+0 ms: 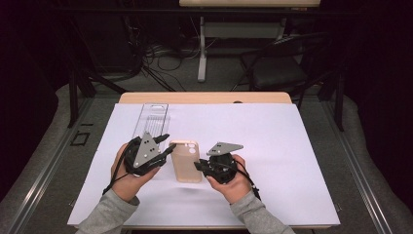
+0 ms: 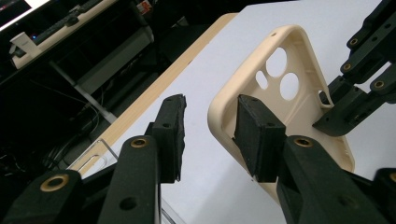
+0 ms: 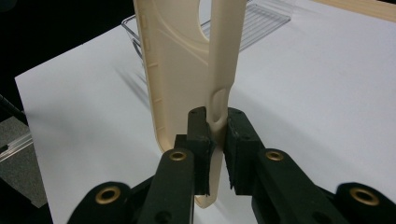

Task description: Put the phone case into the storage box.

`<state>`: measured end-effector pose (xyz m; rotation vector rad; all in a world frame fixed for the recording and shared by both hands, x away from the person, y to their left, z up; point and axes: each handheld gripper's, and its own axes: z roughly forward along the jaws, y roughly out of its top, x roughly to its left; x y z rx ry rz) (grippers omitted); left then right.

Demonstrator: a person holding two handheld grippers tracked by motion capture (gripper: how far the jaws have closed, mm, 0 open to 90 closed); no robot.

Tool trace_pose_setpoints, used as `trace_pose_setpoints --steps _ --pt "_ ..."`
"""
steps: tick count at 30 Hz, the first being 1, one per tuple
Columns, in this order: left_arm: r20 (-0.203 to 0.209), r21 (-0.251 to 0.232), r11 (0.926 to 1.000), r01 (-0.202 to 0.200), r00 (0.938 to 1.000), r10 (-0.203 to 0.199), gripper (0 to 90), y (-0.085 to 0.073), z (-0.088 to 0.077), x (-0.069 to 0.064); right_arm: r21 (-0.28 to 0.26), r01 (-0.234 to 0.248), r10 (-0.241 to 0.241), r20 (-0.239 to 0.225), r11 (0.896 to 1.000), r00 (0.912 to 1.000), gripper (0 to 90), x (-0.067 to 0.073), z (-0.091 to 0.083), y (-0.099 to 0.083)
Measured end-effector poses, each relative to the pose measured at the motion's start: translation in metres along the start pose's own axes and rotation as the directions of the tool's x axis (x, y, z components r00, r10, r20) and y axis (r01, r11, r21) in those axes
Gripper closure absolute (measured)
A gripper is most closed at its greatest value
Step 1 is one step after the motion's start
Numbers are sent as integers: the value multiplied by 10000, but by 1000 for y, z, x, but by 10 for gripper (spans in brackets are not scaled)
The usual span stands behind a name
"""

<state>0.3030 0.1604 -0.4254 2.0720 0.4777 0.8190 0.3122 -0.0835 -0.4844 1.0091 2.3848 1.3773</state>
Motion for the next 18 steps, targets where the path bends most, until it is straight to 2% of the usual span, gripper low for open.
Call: trace_pose_setpoints --steps 6,10,18 --pt "165 101 9998 -190 9997 189 662 1 2 -2 -9 66 -66 -2 10000 10000 815 1 0 0" --pt "118 53 9987 -500 9987 499 677 1 2 -3 29 76 -76 -9 10000 10000 815 1 0 0" --pt "128 172 9970 -752 9971 750 707 1 3 -4 27 89 -89 -34 10000 10000 815 1 0 0"
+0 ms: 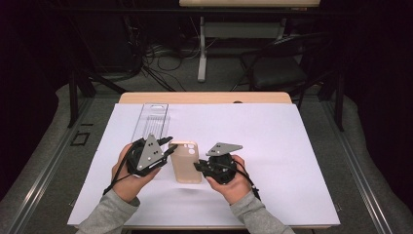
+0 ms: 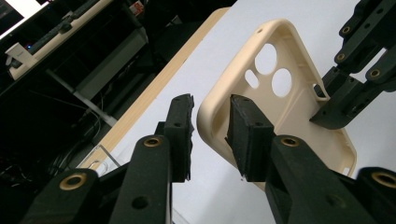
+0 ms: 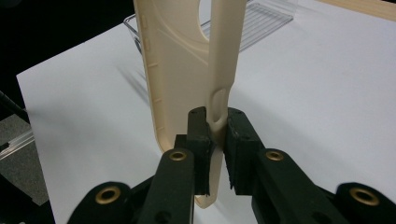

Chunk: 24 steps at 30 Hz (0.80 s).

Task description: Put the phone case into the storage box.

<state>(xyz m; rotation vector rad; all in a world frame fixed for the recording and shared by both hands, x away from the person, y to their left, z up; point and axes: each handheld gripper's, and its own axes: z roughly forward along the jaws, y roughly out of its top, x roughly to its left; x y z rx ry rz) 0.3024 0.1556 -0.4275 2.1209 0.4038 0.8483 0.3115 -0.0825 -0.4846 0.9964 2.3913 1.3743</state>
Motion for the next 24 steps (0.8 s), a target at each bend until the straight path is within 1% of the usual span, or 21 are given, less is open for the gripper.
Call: trace_pose_setpoints --steps 3,7,10,14,19,24 --pt "27 89 9999 -93 10000 93 725 0 0 0 26 0 0 -11 10000 10000 815 0 0 0" --pt "49 128 9999 -64 10000 64 741 0 0 0 42 6 -6 -21 10000 10000 815 1 0 0" --pt "27 193 9997 -143 9999 142 746 0 0 0 62 20 -20 -23 10000 10000 815 1 0 0" --pt "4 200 9997 -159 9999 159 747 0 0 -1 100 40 -39 -63 9999 10000 815 1 0 0" --pt "54 244 9994 -232 9997 231 757 0 0 0 134 55 -54 -61 9999 10000 815 0 0 0" --pt "96 235 9995 -219 9997 217 772 -1 0 0 166 46 -45 -73 9999 10000 815 0 1 0"
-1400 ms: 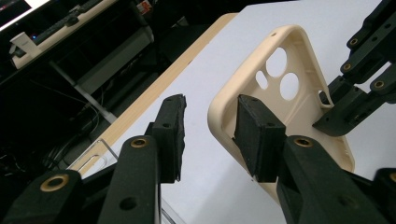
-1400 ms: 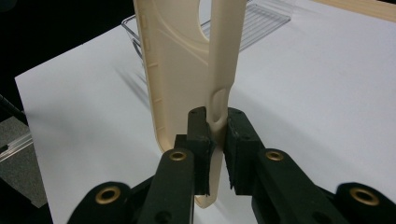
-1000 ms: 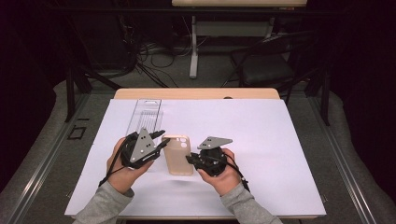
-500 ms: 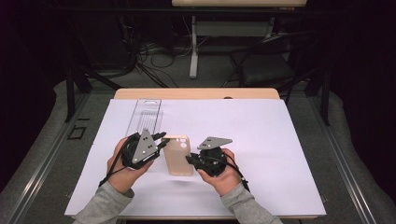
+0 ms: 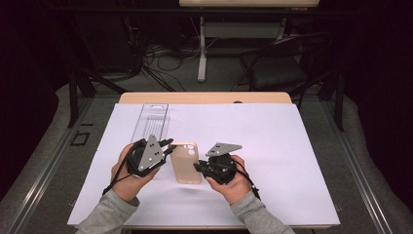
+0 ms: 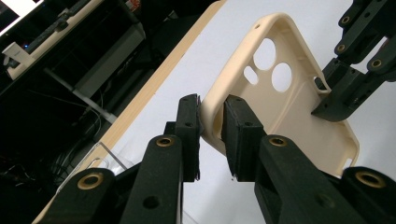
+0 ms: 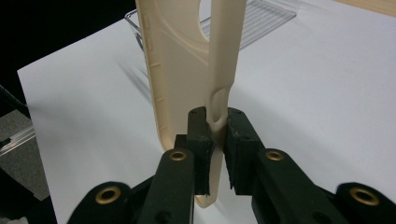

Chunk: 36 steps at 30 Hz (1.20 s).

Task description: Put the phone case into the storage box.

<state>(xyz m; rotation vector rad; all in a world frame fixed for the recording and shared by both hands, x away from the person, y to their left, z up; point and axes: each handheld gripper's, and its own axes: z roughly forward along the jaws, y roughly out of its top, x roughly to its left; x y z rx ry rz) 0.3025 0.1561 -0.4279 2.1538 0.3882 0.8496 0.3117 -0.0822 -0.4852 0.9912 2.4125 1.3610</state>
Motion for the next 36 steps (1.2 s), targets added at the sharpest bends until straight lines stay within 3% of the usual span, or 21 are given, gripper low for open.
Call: trace_pose_setpoints --steps 31,36 --pt "385 -106 9982 591 9975 -587 787 -2 -2 5 -52 51 -51 -25 10000 10000 803 -1 1 0" --pt "416 -83 9978 650 9970 -646 788 -3 -1 5 -155 -26 24 -125 9999 9999 766 -1 1 0"
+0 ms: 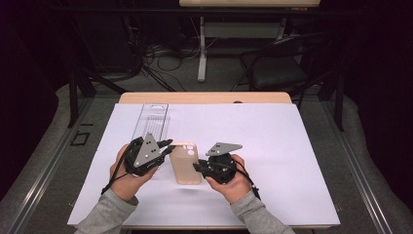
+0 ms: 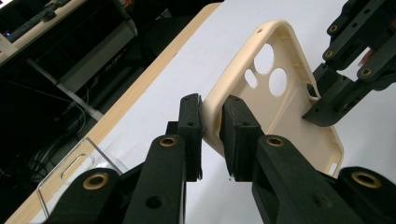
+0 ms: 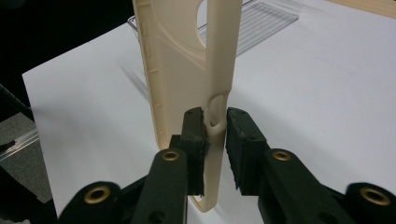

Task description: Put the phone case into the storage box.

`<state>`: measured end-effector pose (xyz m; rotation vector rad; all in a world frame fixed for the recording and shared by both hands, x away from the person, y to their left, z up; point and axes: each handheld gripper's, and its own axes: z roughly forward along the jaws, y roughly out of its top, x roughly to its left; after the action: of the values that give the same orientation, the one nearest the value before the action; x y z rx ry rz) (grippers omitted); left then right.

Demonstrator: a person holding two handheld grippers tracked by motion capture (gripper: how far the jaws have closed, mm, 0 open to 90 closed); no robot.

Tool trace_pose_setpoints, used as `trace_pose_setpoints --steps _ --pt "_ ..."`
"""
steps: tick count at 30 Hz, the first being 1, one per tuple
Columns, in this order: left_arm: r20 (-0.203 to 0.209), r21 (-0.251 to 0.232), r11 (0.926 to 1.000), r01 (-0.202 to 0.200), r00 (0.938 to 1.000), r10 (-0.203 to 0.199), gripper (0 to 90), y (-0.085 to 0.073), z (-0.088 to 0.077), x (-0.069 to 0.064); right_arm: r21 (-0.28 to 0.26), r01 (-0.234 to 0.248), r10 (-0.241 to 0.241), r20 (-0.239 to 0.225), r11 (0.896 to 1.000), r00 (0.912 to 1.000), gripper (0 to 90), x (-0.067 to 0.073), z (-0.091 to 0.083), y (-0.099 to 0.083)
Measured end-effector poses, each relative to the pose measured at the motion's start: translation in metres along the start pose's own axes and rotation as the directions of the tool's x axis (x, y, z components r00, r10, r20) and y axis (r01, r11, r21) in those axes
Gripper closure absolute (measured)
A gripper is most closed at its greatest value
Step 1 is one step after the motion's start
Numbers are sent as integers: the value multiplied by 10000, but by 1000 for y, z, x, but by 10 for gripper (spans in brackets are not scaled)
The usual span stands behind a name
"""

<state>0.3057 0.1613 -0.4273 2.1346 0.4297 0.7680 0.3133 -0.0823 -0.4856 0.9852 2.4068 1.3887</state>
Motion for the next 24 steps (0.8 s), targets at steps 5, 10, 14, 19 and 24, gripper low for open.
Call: trace_pose_setpoints --steps 5,10,14,19,24 --pt "-7 -144 9998 123 9999 -124 788 -1 0 2 -25 -82 82 -75 10000 9999 729 -1 -1 0" --pt "-51 -214 9996 209 9998 -210 787 -3 -1 4 -92 -165 164 -114 9998 9998 698 -3 -3 1" --pt "-142 -212 9990 389 9991 -392 787 -5 -1 7 -189 -213 210 -145 9996 9997 656 -5 -5 2" --pt "-308 -321 9974 649 9973 -659 787 -7 -4 9 -340 -317 315 -74 9989 9995 619 -7 -8 3" --pt "-496 -320 9975 634 9967 -649 787 -6 -7 10 -481 -410 408 -45 9980 9992 608 -10 -12 5"
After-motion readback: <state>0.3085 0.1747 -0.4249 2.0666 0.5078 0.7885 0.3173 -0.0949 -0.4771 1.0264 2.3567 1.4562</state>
